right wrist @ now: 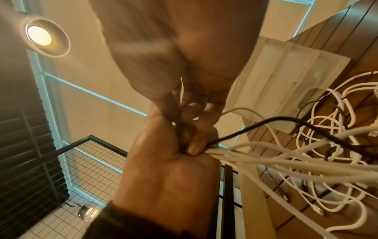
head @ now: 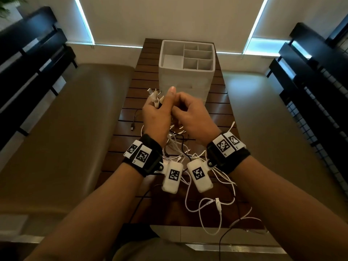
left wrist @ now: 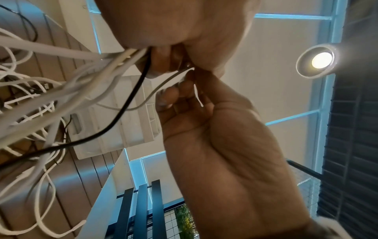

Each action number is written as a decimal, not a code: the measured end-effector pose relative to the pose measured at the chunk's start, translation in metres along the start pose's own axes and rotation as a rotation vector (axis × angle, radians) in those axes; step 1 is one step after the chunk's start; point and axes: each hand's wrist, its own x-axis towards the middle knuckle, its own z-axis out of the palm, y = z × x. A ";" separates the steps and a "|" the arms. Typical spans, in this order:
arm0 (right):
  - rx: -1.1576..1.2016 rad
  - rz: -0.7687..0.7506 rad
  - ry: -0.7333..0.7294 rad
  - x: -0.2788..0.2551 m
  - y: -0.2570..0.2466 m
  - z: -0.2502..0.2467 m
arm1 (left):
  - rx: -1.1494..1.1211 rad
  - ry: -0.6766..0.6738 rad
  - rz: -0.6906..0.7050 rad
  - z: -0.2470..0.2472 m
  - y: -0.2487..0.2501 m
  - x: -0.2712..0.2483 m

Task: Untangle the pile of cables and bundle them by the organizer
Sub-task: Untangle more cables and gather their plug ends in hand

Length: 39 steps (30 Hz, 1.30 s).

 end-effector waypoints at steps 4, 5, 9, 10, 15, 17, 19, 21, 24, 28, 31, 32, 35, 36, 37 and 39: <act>-0.030 -0.036 0.047 0.006 0.001 -0.003 | 0.043 -0.015 0.039 0.004 0.014 0.005; -0.008 -0.025 0.029 0.007 0.001 -0.005 | 0.050 -0.002 0.057 0.005 0.020 0.006; -0.158 -0.004 -0.174 0.014 0.021 -0.017 | 0.052 0.039 0.047 0.007 0.043 0.004; -0.246 0.013 -0.236 0.017 0.032 -0.018 | 0.026 0.038 0.044 0.007 0.048 0.003; -0.562 0.047 -0.416 0.031 0.060 -0.011 | -0.021 0.079 0.047 0.001 0.068 -0.001; -0.623 0.080 -0.417 0.036 0.066 -0.013 | -0.052 0.103 0.052 -0.004 0.075 -0.004; -0.669 0.156 -0.418 0.041 0.072 -0.015 | -0.137 0.088 0.064 -0.007 0.081 -0.007; -0.635 0.202 -0.341 0.046 0.065 -0.022 | -0.211 0.032 0.038 -0.010 0.084 -0.012; -0.412 0.141 -0.103 0.056 0.033 -0.033 | -0.202 -0.040 -0.022 -0.014 0.081 -0.018; -0.537 0.034 -0.187 0.061 0.004 -0.037 | -0.194 -0.046 -0.060 -0.011 0.081 -0.025; -0.549 -0.100 -0.035 0.066 -0.009 -0.045 | -0.204 -0.044 -0.089 -0.008 0.086 -0.033; -0.459 -0.152 0.059 0.068 -0.016 -0.048 | -0.211 -0.039 -0.093 -0.009 0.088 -0.034; -0.425 -0.110 -0.025 0.065 -0.011 -0.044 | -0.218 -0.040 -0.099 -0.011 0.092 -0.036; -0.475 -0.008 -0.130 0.061 -0.001 -0.040 | -0.219 -0.051 -0.098 -0.010 0.093 -0.037; -0.515 0.095 -0.215 0.057 0.010 -0.038 | -0.220 -0.062 -0.096 -0.009 0.093 -0.038; -0.556 0.201 -0.274 0.055 0.024 -0.036 | -0.220 -0.083 -0.096 -0.009 0.094 -0.041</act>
